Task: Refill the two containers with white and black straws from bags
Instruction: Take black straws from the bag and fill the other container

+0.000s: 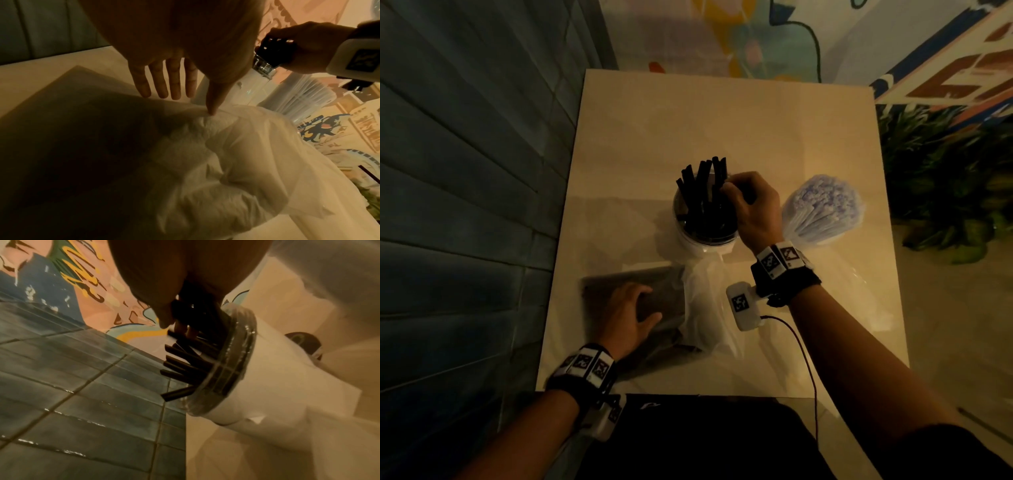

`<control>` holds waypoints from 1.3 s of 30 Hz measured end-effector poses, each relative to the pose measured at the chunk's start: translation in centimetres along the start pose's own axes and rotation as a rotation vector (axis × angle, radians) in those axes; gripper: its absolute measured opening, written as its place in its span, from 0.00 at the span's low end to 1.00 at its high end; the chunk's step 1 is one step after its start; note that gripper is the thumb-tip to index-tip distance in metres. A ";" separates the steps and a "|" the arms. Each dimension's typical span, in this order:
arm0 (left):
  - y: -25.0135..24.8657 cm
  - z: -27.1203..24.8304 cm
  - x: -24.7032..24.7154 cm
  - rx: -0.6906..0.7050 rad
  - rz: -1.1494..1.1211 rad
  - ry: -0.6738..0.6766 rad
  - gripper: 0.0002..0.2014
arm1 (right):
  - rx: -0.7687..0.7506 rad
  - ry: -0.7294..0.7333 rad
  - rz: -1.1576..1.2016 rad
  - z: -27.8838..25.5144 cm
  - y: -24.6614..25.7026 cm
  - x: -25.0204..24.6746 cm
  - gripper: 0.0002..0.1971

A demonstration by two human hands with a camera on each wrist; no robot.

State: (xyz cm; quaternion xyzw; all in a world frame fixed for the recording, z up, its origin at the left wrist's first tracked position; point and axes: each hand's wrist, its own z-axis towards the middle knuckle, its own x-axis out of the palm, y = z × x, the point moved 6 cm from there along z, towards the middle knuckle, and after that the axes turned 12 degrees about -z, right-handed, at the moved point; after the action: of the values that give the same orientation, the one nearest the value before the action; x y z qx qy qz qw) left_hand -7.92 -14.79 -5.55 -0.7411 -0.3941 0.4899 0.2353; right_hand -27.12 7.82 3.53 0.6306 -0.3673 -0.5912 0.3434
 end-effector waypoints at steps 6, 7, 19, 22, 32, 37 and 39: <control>-0.3 0.8 0.8 -0.006 0.013 0.010 0.22 | 0.007 -0.009 0.039 0.3 -0.1 -0.7 0.05; -0.4 1.0 0.9 -0.007 0.015 0.009 0.22 | 0.004 -0.014 0.050 0.3 0.0 -0.9 0.05; 0.2 1.6 1.5 -0.074 0.226 0.145 0.44 | -0.058 -0.198 0.137 -4.9 2.3 -8.1 0.08; 0.8 1.1 2.0 -0.081 0.350 0.215 0.53 | 0.018 -0.034 0.034 -8.7 -0.4 -6.9 0.09; 1.1 1.3 2.7 -0.117 0.398 0.227 0.56 | 0.471 0.616 -0.366 -16.1 -12.2 4.2 0.18; 0.8 1.4 2.8 -0.128 0.394 0.233 0.56 | 0.434 0.654 -0.212 -15.2 -11.1 7.4 0.24; 0.7 1.4 2.8 -0.135 0.386 0.239 0.55 | 0.355 0.655 -0.215 -14.9 -10.8 7.9 0.17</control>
State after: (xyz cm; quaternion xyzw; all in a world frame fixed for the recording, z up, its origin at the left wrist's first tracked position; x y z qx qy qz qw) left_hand -8.38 -12.99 -8.13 -0.8695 -0.2462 0.4073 0.1322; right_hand -11.40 6.26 -8.74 0.8705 -0.2667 -0.3184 0.2639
